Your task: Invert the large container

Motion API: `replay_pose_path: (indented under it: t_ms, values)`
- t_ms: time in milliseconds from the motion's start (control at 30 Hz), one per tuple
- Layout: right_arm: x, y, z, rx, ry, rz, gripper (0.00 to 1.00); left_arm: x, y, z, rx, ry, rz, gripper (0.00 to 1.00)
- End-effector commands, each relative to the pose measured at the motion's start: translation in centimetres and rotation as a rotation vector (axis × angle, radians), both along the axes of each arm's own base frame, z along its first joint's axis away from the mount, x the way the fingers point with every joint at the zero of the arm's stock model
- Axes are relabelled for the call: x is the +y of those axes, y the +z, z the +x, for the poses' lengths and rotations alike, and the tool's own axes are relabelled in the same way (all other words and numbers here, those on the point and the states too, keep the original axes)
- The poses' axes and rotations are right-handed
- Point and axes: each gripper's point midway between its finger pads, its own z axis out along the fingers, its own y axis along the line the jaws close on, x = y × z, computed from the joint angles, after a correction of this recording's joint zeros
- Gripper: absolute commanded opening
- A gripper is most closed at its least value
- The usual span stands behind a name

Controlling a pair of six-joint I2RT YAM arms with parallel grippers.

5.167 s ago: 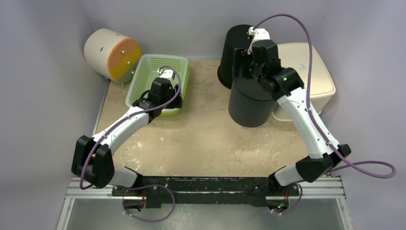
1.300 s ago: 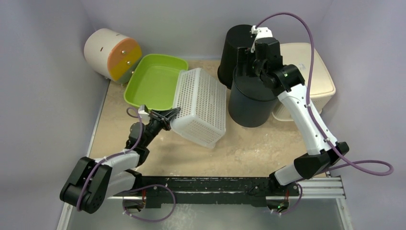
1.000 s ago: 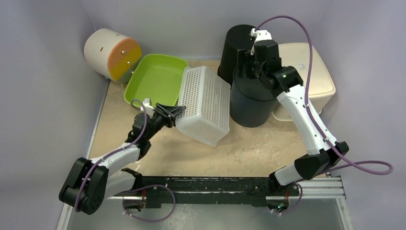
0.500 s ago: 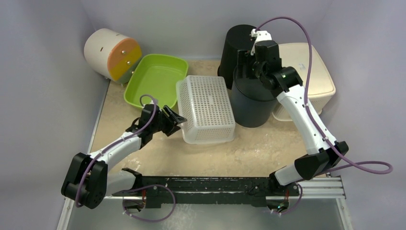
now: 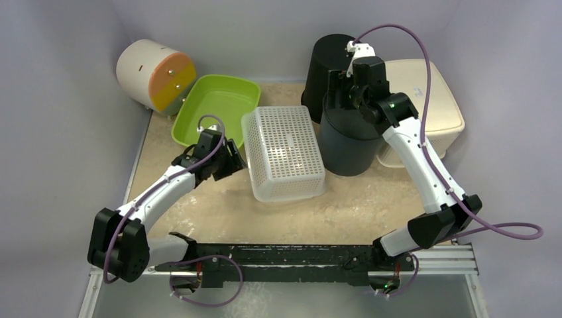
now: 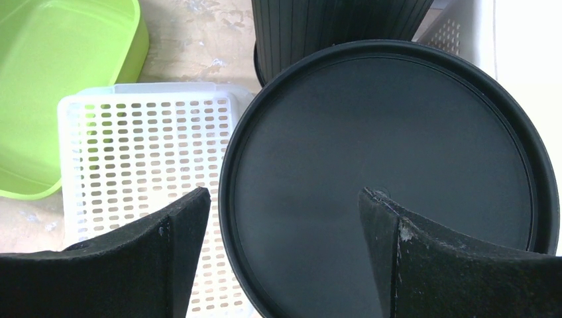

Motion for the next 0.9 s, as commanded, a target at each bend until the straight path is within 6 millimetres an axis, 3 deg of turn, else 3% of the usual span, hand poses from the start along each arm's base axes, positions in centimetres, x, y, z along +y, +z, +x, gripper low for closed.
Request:
replay_pose_path:
  t_ms: [0,100,367,500,667,867]
  values:
    - [-0.2,2.2,-0.2,-0.069,0.010,0.024,0.85,3.2,3.8,1.4,-0.108,-0.041,0.230,0.61]
    - [-0.1,2.2,-0.2,-0.069,0.010,0.026,0.85,4.7,5.3,2.1,-0.156,-0.037,0.329,0.61]
    - [-0.3,2.2,-0.3,-0.068,0.010,0.019,0.85,6.8,5.2,3.4,-0.267,-0.158,0.538,0.63]
    - [-0.6,2.2,-0.3,-0.065,0.006,0.010,0.85,6.6,4.8,3.9,-0.317,-0.261,0.592,0.63]
    - [-0.7,2.3,-0.1,-0.063,0.002,0.006,0.85,5.4,6.0,5.3,-0.435,-0.355,0.605,0.64]
    - [-1.0,2.3,0.0,-0.060,-0.006,-0.005,0.85,4.1,5.4,5.7,-0.475,-0.530,0.638,0.64]
